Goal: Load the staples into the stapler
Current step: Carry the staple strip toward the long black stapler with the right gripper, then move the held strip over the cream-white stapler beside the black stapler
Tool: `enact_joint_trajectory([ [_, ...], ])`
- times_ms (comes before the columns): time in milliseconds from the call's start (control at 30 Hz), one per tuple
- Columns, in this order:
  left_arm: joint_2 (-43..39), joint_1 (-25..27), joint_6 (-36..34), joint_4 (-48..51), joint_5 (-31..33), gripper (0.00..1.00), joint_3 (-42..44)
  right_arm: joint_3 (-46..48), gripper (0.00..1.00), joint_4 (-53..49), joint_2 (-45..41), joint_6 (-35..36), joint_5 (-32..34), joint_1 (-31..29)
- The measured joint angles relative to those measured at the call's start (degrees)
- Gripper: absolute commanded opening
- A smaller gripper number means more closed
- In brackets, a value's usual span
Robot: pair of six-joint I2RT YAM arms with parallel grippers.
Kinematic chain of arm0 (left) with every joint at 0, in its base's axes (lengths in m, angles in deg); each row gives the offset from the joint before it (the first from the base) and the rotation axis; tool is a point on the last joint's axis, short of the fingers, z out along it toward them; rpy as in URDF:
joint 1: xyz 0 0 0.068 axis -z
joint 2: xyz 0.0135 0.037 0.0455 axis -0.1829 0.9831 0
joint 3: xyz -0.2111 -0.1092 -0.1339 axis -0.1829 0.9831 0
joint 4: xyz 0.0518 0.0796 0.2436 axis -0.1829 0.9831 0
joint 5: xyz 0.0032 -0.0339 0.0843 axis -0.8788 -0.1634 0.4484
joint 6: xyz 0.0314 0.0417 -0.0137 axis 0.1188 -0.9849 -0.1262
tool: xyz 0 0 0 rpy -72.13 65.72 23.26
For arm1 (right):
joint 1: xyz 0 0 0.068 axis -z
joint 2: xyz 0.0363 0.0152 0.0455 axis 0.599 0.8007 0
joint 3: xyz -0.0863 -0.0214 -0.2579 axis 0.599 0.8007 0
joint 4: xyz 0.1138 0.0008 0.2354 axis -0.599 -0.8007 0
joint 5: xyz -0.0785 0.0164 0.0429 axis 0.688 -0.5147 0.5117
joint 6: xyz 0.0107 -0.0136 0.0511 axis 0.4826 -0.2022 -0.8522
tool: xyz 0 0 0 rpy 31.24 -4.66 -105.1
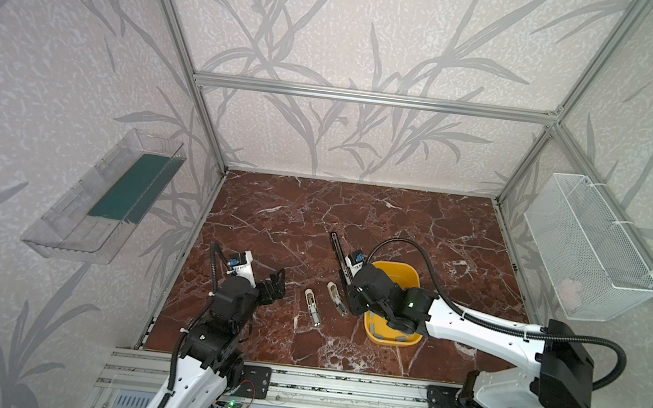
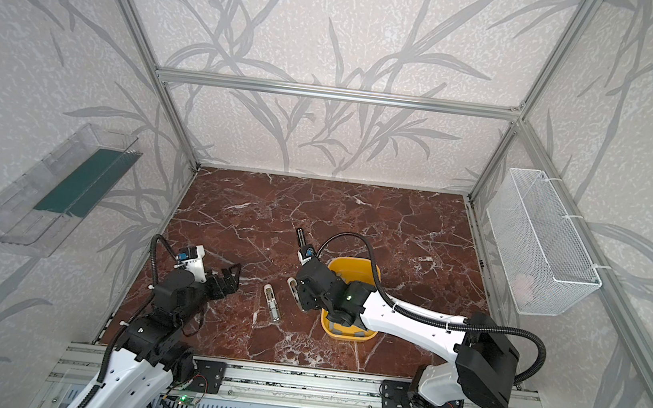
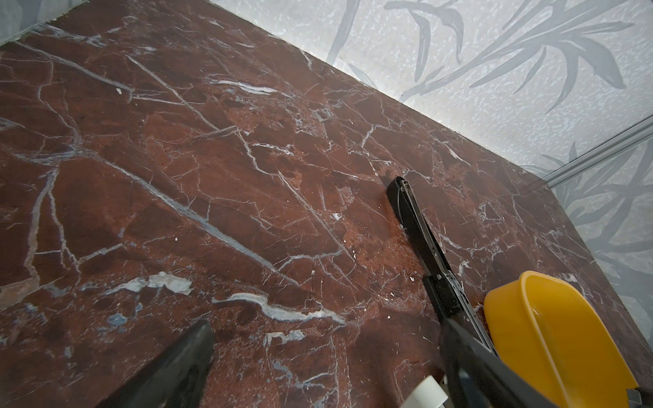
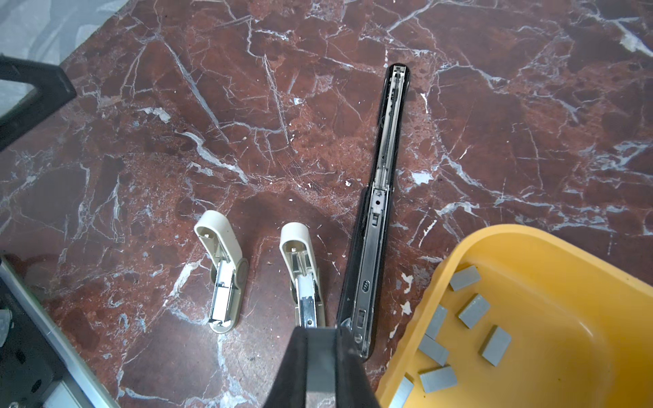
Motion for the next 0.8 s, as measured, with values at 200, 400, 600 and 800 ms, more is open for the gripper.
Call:
enact_joint_trajectory([
  [200, 2.2, 0.0, 0.0, -0.7, -0.5, 0.99, 0.0, 1.9, 0.05, 2.5, 0.2, -0.9, 0.4, 0.0],
  [400, 4.0, 0.0, 0.0, -1.0, -1.4, 0.99, 0.0, 3.5, 0.05, 4.5, 0.7, -1.5, 0.9, 0.0],
  [600, 4.1, 0.0, 0.0, -1.3, -1.7, 0.99, 0.0, 4.7, 0.03, 6.3, 2.0, -2.7, 1.9, 0.0],
  [800, 4.1, 0.0, 0.0, -1.4, -1.8, 0.99, 0.0, 5.0, 0.0, 7.7, 3.4, -4.0, 2.1, 0.0],
])
